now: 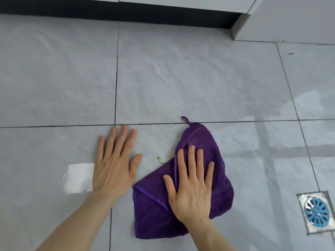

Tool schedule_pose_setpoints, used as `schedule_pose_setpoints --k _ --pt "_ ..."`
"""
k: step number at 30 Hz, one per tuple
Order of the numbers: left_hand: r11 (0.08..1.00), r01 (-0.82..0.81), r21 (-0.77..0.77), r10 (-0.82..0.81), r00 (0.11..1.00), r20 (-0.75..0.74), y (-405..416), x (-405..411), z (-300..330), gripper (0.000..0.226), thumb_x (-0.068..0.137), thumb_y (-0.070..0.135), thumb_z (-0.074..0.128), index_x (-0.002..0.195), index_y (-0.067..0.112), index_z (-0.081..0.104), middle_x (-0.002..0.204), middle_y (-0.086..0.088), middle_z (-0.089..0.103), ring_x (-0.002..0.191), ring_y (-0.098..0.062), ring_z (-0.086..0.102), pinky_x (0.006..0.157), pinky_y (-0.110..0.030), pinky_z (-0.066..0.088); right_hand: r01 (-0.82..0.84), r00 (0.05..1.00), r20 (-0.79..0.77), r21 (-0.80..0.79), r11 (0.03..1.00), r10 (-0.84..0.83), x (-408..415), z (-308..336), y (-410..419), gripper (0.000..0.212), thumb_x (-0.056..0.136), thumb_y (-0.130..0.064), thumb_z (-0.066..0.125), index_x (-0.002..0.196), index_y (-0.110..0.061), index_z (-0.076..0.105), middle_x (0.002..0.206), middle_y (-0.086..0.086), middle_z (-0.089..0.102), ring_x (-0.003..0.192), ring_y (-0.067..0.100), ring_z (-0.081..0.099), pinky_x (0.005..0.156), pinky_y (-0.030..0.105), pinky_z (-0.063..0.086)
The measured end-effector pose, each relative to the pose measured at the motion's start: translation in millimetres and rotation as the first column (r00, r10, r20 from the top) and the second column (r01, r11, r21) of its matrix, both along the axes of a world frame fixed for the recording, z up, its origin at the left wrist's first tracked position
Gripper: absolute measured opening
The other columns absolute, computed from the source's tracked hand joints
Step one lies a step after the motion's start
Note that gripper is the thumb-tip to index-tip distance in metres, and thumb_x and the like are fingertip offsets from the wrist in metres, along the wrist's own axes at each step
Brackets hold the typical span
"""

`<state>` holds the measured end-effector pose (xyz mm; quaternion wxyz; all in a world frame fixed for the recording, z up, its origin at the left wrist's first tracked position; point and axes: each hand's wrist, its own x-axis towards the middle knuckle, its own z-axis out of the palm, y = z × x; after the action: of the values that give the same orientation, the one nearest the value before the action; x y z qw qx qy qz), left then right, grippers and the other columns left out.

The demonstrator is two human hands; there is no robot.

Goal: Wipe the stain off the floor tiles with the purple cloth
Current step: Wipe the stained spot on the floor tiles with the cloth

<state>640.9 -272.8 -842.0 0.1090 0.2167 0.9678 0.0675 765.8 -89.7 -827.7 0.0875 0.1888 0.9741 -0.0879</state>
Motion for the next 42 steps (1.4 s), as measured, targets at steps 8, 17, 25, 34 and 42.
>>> schedule_pose_setpoints --k 8,17,25,34,42 --pt "0.999 -0.01 -0.033 0.01 1.0 0.022 0.7 -2.0 1.8 0.069 0.1 0.051 0.027 0.162 0.025 0.012 0.172 -0.001 0.013 0.16 -0.026 0.004 0.128 -0.055 0.011 -0.042 0.999 -0.03 -0.035 0.999 0.04 -16.0 -4.8 10.8 0.058 0.106 -0.043 0.032 0.16 -0.027 0.021 0.17 0.0 0.013 0.158 0.025 0.005 0.123 0.059 0.017" --pt "1.0 -0.012 -0.004 0.012 0.999 0.04 -0.2 -4.3 2.3 0.068 0.1 0.051 0.027 0.161 0.025 0.013 0.172 0.0 0.014 0.16 -0.025 0.004 0.128 -0.056 0.012 -0.17 0.961 -0.244 -0.141 0.975 0.132 -77.5 -13.0 46.7 0.051 0.105 -0.019 0.044 0.155 -0.023 0.036 0.167 -0.004 0.027 0.156 0.021 0.015 0.124 0.053 0.02" --pt "1.0 -0.016 0.003 0.016 0.999 0.038 -0.8 -4.8 3.0 0.068 0.1 0.052 0.029 0.161 0.026 0.013 0.172 0.001 0.014 0.16 -0.024 0.004 0.128 -0.055 0.014 -0.094 0.918 -0.393 -0.329 0.94 -0.046 -102.9 -15.2 57.5 0.041 0.103 -0.002 0.046 0.138 -0.02 0.058 0.154 -0.006 0.05 0.151 0.013 0.032 0.123 0.043 0.027" --pt "0.999 -0.016 0.028 0.015 0.999 0.034 -1.4 -2.9 2.8 0.067 0.101 0.051 0.027 0.161 0.027 0.013 0.172 0.003 0.013 0.16 -0.022 0.002 0.128 -0.055 0.014 0.216 0.662 -0.371 -0.738 0.639 -0.652 -84.6 54.4 28.0 0.028 0.106 -0.016 0.039 0.129 -0.024 0.053 0.121 -0.014 0.063 0.115 0.001 0.059 0.101 0.02 0.045" --pt "0.999 -0.014 0.038 0.013 1.0 0.022 -2.1 -3.3 0.5 0.066 0.101 0.051 0.027 0.161 0.026 0.016 0.171 0.002 0.015 0.16 -0.022 0.006 0.127 -0.055 0.014 -0.221 0.963 -0.199 -0.207 0.953 0.181 -55.9 6.3 -6.3 0.055 0.103 -0.054 0.04 0.155 -0.04 0.031 0.17 0.002 0.015 0.158 0.028 0.0 0.122 0.064 0.01"
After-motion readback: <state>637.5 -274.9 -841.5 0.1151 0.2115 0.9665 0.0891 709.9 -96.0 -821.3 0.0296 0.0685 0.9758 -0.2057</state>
